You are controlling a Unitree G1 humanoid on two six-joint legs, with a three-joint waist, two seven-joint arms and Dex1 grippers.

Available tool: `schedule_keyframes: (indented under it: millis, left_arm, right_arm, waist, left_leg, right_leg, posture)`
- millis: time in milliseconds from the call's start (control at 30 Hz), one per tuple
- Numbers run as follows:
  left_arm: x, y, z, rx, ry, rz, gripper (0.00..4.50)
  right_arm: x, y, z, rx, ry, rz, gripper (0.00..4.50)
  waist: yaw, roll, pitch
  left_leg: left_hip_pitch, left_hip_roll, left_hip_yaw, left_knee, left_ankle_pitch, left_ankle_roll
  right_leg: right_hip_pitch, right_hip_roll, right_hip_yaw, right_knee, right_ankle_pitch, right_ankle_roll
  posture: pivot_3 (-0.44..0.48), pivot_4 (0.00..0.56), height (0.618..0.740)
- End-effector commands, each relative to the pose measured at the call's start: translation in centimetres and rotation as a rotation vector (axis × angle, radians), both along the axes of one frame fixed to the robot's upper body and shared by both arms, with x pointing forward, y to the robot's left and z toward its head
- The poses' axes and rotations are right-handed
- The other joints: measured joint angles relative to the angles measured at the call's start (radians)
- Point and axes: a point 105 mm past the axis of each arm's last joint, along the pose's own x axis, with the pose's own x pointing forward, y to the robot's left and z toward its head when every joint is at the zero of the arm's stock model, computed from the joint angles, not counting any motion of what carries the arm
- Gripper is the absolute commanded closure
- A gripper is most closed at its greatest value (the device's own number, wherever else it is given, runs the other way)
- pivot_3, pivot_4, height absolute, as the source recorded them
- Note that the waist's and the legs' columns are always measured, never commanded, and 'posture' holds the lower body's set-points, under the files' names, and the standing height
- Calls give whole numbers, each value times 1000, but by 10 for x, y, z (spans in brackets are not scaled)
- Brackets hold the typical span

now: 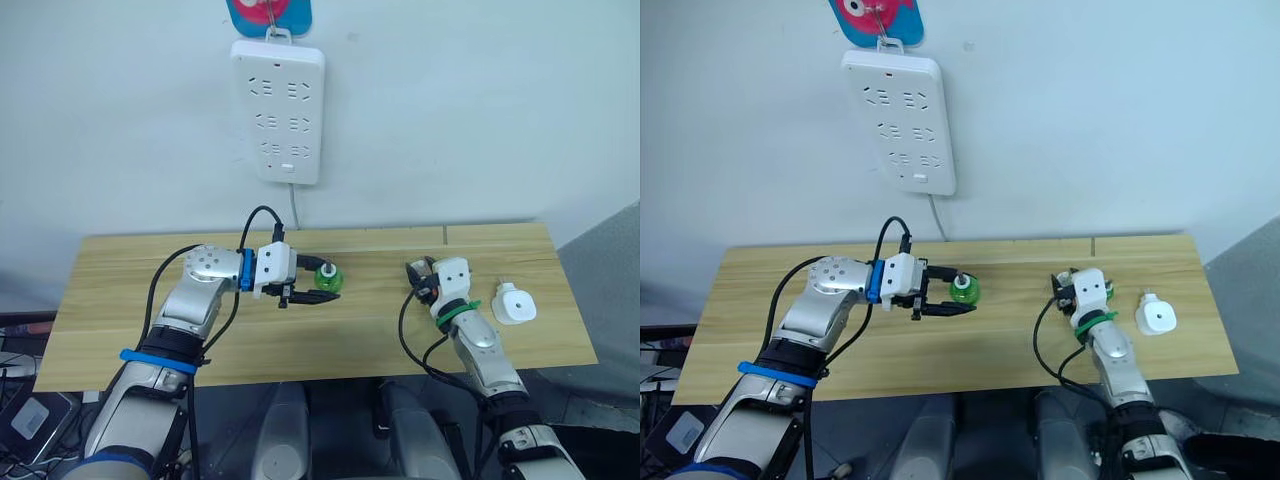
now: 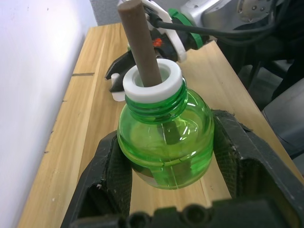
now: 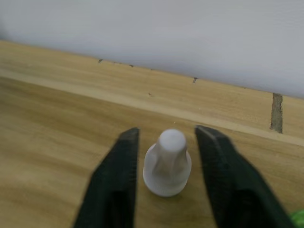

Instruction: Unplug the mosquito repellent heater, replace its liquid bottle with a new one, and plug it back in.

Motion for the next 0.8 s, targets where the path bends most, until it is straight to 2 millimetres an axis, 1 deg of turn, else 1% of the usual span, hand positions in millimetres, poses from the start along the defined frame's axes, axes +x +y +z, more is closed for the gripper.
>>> schedule_keyframes:
  millis: [33, 100, 133, 233, 267, 333, 367, 433, 467, 500, 600, 700, 800]
  left_arm:
    - [1, -4, 5, -17, -31, -15, 2263]
    - [2, -7, 4, -24, -34, -19, 2263]
    - [2, -9, 4, -28, -34, -22, 2263]
    - [3, -13, 4, -35, -49, -43, 2263]
    - [3, -15, 4, -38, -58, -52, 2263]
    - [3, -19, 3, -40, -73, -69, 2263]
    - [3, -22, 4, -47, -81, -83, 2263]
    - [2, -29, 7, -61, -95, -108, 2263]
    - [2, -30, 7, -66, -100, -115, 2263]
    - [1, -33, 9, -72, -104, -126, 2263]
    - [0, -38, 9, -75, -117, -145, 2263]
    - [0, -40, 11, -82, -118, -154, 2263]
    - [-2, -42, 12, -87, -119, -165, 2263]
  right_arm:
    - [-10, 6, 31, -32, -120, 82, 1085]
    - [-23, 19, 45, 20, -98, 204, 332]
    - [-32, 27, 52, 46, -78, 282, 53]
    - [-63, 42, 74, 94, -16, 507, 53]
    - [-74, 46, 82, 104, 8, 573, 239]
    - [-89, 52, 90, 101, 53, 662, 754]
    - [-97, 59, 96, 91, 70, 713, 1089]
    - [-107, 69, 103, 73, 90, 774, 1089]
    - [-108, 72, 104, 66, 95, 783, 1089]
    - [-106, 75, 106, 54, 92, 779, 1089]
    - [-102, 80, 107, 10, 75, 784, 1089]
    - [-93, 82, 109, 3, 64, 750, 1089]
    - [-88, 86, 109, -2, 58, 741, 1089]
  waist:
    - [0, 0, 1]
    - [0, 1, 1]
    - [-1, 1, 1]
    - [-3, 3, 2]
    - [-3, 3, 2]
    - [-3, 2, 2]
    - [-4, 2, 2]
    - [-4, 1, 1]
    - [-4, 1, 1]
    - [-4, 1, 1]
    - [-4, 0, -1]
    - [-4, -1, -1]
    - [-4, -2, -2]
  left_leg:
    - [0, 0, 0, 0, 0, 0]
    - [-1, 0, 0, 0, 0, 0]
    - [-1, 0, 0, 0, 0, 0]
    - [-1, 0, 0, 0, 0, 0]
    - [-1, 0, 0, 0, 0, 0]
    - [-2, 0, 0, 0, 0, 0]
    - [-1, 0, 0, 0, 0, 0]
    - [-2, 0, 0, 1, 0, 0]
    - [-2, 0, -1, 1, 0, 0]
    - [-2, 0, -1, 1, 0, 0]
    - [-2, 0, 0, 1, 0, 0]
    - [-3, 0, -1, 1, 0, 0]
    - [-3, 0, -1, 1, 0, 0]
  right_leg:
    - [0, 0, 0, 0, 0, 0]
    - [-1, 0, 0, 0, 0, 0]
    - [-1, 0, 0, 0, 0, 0]
    - [-1, 0, 0, 0, 0, 0]
    - [-1, 0, 0, 0, 0, 0]
    - [0, -1, 0, 0, 0, 0]
    - [0, -1, 0, -1, 0, 0]
    - [0, -1, -1, -1, 0, 0]
    - [0, -1, -1, -1, 0, 0]
    - [0, -1, -1, -1, 0, 0]
    - [0, -1, -1, -1, 0, 1]
    - [-1, -1, -1, -1, 0, 1]
    - [-1, -1, -1, -1, 0, 0]
  posture:
    - [315, 383, 740]
    - [305, 377, 740]
    - [297, 371, 740]
    - [282, 363, 740]
    - [270, 354, 740]
    - [261, 343, 740]
    - [256, 335, 740]
    - [249, 324, 740]
    - [249, 324, 740]
    - [242, 306, 740]
    - [241, 292, 740]
    - [241, 283, 740]
    - [242, 278, 740]
